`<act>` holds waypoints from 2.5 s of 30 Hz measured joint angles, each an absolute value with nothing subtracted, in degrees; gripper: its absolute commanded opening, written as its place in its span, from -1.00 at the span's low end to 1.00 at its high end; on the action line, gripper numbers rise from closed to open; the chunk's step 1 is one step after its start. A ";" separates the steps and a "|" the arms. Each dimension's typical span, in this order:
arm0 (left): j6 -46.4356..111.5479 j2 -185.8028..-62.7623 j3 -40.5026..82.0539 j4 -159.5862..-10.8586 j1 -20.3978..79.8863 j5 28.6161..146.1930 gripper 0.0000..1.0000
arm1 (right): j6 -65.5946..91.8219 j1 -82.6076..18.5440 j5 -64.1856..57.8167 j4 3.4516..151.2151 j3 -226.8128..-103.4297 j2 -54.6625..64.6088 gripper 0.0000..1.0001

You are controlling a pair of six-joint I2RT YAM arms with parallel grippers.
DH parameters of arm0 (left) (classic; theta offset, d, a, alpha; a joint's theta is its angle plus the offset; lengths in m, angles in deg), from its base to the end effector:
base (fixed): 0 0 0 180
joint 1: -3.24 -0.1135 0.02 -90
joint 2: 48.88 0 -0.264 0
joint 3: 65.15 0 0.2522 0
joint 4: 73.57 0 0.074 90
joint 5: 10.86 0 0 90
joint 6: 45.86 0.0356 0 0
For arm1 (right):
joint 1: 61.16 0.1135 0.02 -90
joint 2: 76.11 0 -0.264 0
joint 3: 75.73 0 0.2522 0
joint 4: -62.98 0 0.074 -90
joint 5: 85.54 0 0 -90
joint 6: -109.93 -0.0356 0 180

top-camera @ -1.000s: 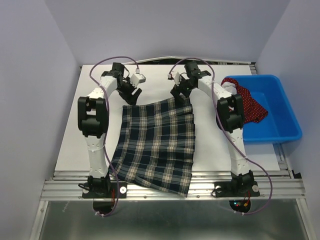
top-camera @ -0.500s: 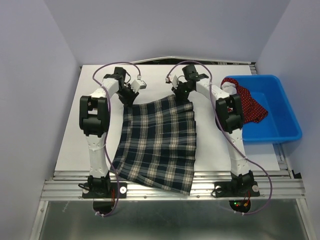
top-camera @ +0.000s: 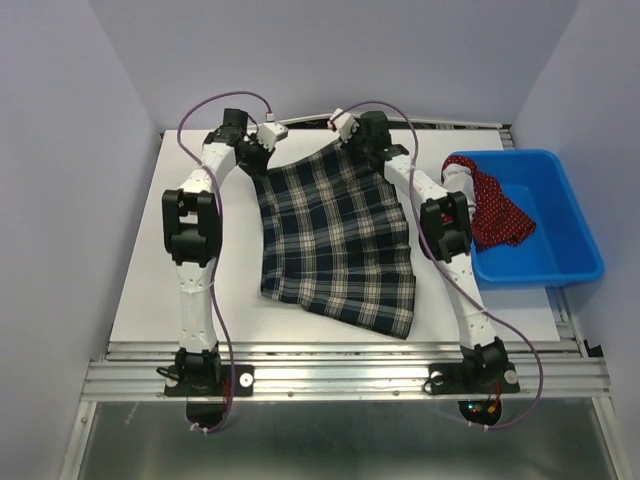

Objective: Fold and stack the skirts
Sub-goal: Fold the skirt

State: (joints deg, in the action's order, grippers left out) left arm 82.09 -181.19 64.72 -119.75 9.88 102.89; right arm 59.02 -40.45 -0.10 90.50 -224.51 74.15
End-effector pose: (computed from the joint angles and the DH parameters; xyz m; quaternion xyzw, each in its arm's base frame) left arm 0.5150 -0.0744 0.2180 0.4146 0.8195 -0.0921 0.3849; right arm 0.5575 0.2138 0.1849 -0.4467 0.7363 -0.0472 0.5061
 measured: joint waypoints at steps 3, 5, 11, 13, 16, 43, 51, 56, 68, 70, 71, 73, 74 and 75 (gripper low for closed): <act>80.58 -180.01 65.27 -115.49 9.51 101.80 -1.00 | 59.15 -40.45 0.97 85.03 -225.47 73.58 -0.99; 80.41 -177.71 62.89 -112.60 9.46 101.34 -1.00 | 59.19 -40.45 0.99 83.42 -225.40 72.27 -0.99; 81.28 -164.90 51.08 -108.14 9.53 102.06 -1.00 | 59.57 -40.45 -2.55 83.85 -215.31 59.13 -0.99; 82.29 -159.70 46.49 -106.11 9.53 102.85 -1.00 | 59.50 -40.45 -3.90 85.38 -210.98 53.19 -0.99; 83.73 -152.58 39.67 -104.34 9.55 104.42 -1.00 | 59.33 -40.43 -6.09 88.40 -205.16 45.34 -0.99; 94.66 -133.52 -8.81 -100.23 23.80 105.32 -1.00 | 56.86 -34.64 -16.84 99.70 -135.92 9.89 -0.99; 90.02 -141.82 -0.11 -99.14 23.01 99.87 -1.00 | 53.90 -34.88 -10.09 96.92 -147.90 23.11 -0.99; 87.25 -144.05 2.32 -97.78 19.45 97.69 -1.00 | 54.10 -34.83 -4.43 94.47 -160.80 33.36 -0.99; 83.42 -136.66 0.35 -100.80 17.75 93.89 -1.00 | 54.91 -33.87 -2.88 96.27 -176.95 38.74 -0.99; 82.57 -135.86 2.58 -102.57 17.68 93.27 -1.00 | 55.24 -33.87 -2.88 98.02 -178.22 37.73 -0.99; 82.35 -135.64 3.48 -103.27 17.64 93.16 -1.00 | 55.54 -33.87 -2.88 99.02 -178.59 37.08 -0.99; 82.40 -134.19 5.25 -105.24 17.35 93.43 -1.00 | 56.70 -33.87 -3.42 101.93 -179.07 34.32 -0.99; 82.44 -133.58 5.45 -105.70 17.33 93.54 -1.00 | 57.23 -33.87 -3.84 102.80 -178.96 33.25 -0.99; 83.01 -132.16 5.42 -106.75 17.35 93.84 -1.00 | 58.34 -33.87 -4.73 103.59 -177.43 30.28 -0.99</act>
State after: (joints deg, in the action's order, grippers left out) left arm 83.01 -132.16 5.42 -106.75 17.35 93.84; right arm 58.34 -33.87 -4.73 103.59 -177.43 30.28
